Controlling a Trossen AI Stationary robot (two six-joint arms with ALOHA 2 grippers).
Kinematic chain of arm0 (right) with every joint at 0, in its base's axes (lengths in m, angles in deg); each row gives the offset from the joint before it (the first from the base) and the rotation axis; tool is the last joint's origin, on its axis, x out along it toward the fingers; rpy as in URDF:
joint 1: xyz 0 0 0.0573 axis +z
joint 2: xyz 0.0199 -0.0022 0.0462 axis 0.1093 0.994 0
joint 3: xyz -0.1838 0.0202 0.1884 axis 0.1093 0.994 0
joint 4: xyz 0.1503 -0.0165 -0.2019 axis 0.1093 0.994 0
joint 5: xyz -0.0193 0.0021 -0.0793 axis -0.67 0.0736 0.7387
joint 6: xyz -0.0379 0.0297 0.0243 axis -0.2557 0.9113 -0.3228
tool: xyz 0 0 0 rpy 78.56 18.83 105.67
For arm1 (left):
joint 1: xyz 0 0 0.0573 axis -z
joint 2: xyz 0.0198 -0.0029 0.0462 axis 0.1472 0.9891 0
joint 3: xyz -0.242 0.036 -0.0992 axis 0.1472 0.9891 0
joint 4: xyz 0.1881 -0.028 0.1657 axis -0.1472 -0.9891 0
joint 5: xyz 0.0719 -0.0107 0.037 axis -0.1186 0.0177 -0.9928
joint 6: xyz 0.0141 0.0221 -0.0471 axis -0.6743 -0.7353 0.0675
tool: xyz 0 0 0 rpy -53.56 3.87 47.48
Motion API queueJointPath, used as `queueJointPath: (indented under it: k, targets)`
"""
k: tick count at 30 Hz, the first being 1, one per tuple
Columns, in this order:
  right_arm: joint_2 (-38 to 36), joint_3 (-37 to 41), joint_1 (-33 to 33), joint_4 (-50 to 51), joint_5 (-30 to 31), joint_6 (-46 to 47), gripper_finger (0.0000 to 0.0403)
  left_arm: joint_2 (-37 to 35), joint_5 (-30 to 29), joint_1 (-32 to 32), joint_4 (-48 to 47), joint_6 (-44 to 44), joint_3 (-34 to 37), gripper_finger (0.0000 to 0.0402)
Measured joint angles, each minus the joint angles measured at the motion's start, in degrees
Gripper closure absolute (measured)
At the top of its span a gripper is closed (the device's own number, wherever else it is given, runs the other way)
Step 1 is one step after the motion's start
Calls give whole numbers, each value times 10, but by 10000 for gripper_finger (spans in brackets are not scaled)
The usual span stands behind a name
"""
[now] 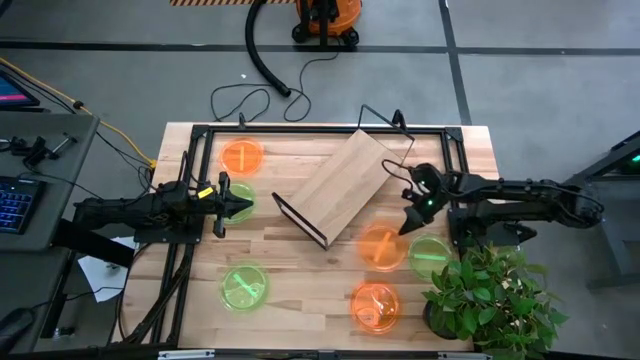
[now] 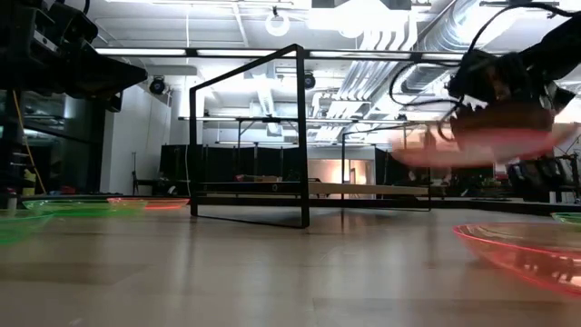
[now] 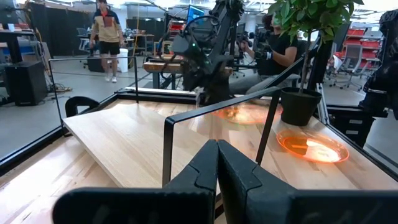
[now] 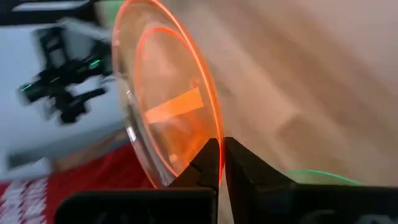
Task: Place and stack plates onto a shelf
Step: Put the middle right orange plate on the shelf
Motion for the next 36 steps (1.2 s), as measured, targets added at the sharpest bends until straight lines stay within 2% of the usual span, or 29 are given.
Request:
queueJointPath:
  k: [2, 4, 9, 11, 14, 20, 23, 25, 29, 36]
  targets:
    - [0, 0, 0, -44, -22, 18, 403, 0, 0, 0, 0, 0, 0, 401]
    - [0, 0, 0, -103, -14, 56, 403, 0, 0, 0, 0, 0, 0, 401]
    - [0, -1, 0, -269, 102, 166, 403, 0, 0, 0, 0, 0, 0, 401]
    - [-1, -1, 0, -309, 171, 198, 403, 0, 0, 0, 0, 0, 0, 401]
    - [-1, -2, 0, -309, 297, 234, 403, 0, 0, 0, 0, 0, 0, 401]
    - [0, -2, 20, -274, 602, 324, 403, 0, 0, 0, 0, 0, 0, 401]
    - [4, -2, 33, -273, 703, 366, 403, 0, 0, 0, 0, 0, 0, 401]
    - [13, -2, 42, -273, 734, 389, 403, 0, 0, 0, 0, 0, 0, 401]
    - [46, -5, 64, -267, 746, 421, 403, 0, 0, 0, 0, 0, 0, 401]
    - [124, -55, 84, -251, 815, 449, 403, 0, 0, 0, 0, 0, 0, 401]
